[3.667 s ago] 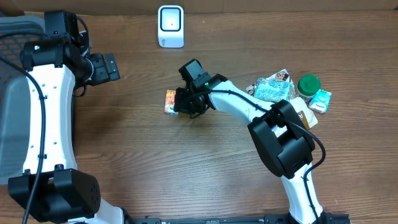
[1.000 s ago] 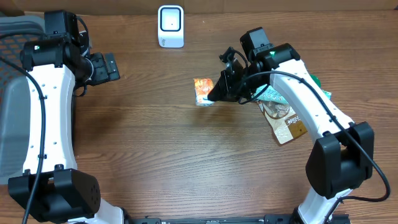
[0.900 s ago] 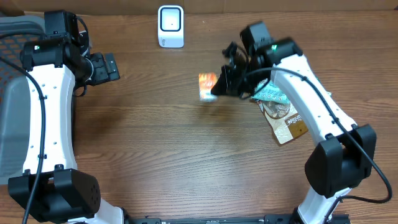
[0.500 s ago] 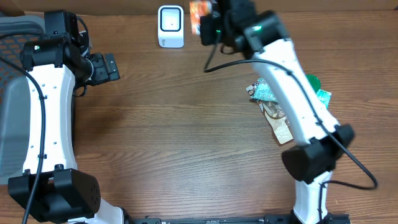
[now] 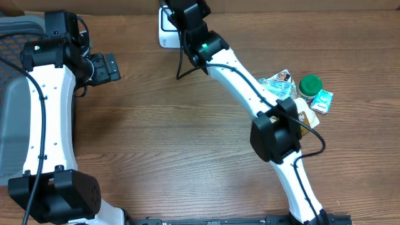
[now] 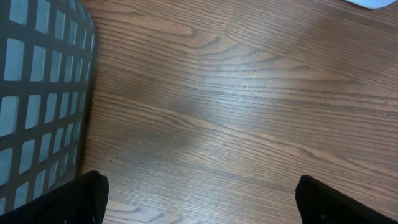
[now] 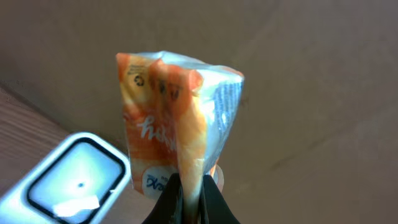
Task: Scan the item barcode
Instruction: 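Hold the orange box barcode before the scanner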
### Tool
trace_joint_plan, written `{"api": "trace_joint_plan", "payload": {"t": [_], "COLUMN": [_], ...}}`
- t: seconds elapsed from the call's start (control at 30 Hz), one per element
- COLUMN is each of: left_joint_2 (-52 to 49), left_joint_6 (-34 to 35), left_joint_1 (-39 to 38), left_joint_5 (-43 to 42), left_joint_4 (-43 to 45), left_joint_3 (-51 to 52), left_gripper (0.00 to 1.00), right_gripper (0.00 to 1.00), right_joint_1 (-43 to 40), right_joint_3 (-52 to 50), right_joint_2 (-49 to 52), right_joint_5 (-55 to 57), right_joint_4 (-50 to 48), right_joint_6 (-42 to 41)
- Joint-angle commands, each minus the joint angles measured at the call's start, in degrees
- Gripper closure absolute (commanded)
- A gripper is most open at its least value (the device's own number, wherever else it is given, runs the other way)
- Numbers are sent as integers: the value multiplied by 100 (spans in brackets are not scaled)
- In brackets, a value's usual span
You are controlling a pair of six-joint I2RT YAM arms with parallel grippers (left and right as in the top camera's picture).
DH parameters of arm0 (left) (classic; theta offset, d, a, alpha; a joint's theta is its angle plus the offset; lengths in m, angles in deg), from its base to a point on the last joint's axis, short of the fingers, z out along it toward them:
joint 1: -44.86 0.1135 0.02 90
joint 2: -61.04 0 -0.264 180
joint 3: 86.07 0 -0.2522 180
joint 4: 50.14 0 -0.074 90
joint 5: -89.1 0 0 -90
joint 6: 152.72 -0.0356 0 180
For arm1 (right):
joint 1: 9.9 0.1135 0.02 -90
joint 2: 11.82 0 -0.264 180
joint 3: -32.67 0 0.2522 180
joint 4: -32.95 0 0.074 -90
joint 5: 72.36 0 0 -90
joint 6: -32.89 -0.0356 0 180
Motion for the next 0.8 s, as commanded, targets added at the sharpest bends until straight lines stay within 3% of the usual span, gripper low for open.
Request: {"api": "trace_joint_plan", "payload": {"t": [0.0,0.27,0.77], "left_joint_2": [-31,-31,-31], "left_joint_6": [17,17,17], "left_joint_1": [-13,-13,-13], "left_joint_5": [59,57,59], "left_joint_4": [-2,-2,-2], "left_joint_3": [-42,-42,-42], "left_gripper": [0,1,0], "right_gripper": [96,96,96], "right_joint_1": [-31,35,46], "right_joint_3": [61,61,63], "right_joint_2": [337,901,944], "right_joint_5": [-122,-828,-835], "right_joint_4": [-201,-581,-669], "right_joint_6": [1217,2839,2861]}}
